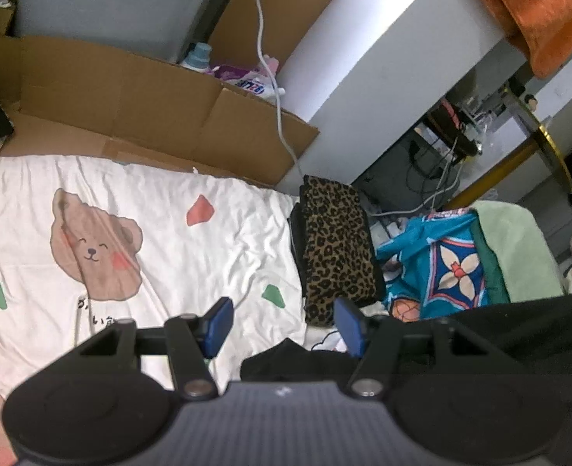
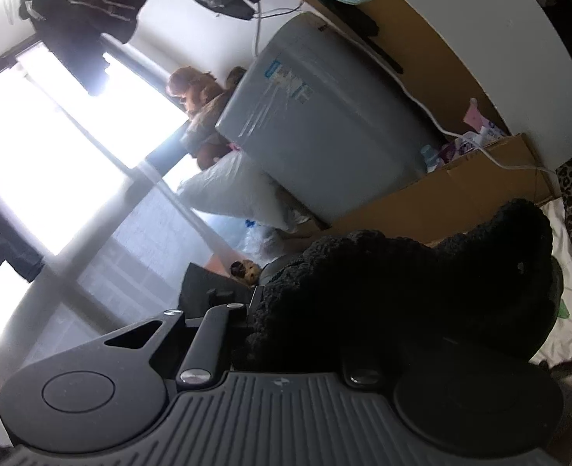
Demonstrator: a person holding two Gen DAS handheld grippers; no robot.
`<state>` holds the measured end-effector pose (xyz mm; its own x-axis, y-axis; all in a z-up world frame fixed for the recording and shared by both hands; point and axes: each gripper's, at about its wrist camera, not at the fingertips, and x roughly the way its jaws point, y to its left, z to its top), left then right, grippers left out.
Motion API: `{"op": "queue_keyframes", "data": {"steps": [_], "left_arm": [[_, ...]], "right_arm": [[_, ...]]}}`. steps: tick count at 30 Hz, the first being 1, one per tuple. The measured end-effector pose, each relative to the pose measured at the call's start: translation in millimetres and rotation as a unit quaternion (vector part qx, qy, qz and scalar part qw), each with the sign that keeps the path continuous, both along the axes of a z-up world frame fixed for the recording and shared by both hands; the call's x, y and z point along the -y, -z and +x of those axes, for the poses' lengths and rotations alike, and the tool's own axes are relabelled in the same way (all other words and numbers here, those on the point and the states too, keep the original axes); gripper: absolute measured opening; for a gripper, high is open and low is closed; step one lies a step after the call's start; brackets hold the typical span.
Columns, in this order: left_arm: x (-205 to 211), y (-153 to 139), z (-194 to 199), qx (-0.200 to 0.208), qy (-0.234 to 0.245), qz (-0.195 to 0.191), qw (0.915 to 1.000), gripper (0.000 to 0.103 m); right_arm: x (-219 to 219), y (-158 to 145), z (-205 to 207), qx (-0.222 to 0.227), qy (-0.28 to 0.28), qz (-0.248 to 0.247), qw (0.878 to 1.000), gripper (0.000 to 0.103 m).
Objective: Fold clothes
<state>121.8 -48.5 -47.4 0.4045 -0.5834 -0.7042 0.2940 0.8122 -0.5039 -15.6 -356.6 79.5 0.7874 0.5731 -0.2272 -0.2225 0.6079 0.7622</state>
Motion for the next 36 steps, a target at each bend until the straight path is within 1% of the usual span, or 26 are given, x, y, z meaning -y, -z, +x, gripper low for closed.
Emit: {"op": "queue_keyframes", "data": {"steps": [1,4,8,15,20,22,26,30,31,36], "left_arm": [[-3,1,1,0.001,-0.004,-0.001,1.0000,0.061],[-15,7,2,-0.002,-0.023,-0.002,0.9997,0.061],[-32,18,6,-0.016,-0.049,-0.014,0.9986,0.065],[-46,46,11,-0.034,-0.073,0.008,0.9967,0.065],[-53,75,17,-0.071,-0.088,0.027,0.9932,0.065],[-55,84,19,-0.077,-0.089,0.043,0.9921,0.065],[-58,103,25,-0.092,-0.101,0.061,0.9887,0.065],[-58,120,29,-0.105,-0.102,0.084,0.9856,0.065],[-59,123,29,-0.108,-0.102,0.089,0.9848,0.065],[-70,138,36,-0.123,-0.114,0.094,0.9814,0.065]], "right_arm": [[-1,2,4,-0.006,0.003,-0.002,1.000,0.016],[-7,25,24,-0.036,0.010,-0.004,0.999,0.015],[-18,74,58,-0.087,0.021,-0.004,0.996,0.015],[-36,159,109,-0.175,0.038,-0.014,0.984,0.015],[-45,205,130,-0.206,0.041,-0.012,0.978,0.015],[-50,222,139,-0.217,0.038,-0.013,0.975,0.016],[-53,249,157,-0.230,0.038,-0.012,0.972,0.016],[-56,269,176,-0.239,0.043,-0.018,0.970,0.016],[-56,273,182,-0.242,0.043,-0.019,0.969,0.018],[-66,288,213,-0.249,0.039,-0.022,0.967,0.018]]}}
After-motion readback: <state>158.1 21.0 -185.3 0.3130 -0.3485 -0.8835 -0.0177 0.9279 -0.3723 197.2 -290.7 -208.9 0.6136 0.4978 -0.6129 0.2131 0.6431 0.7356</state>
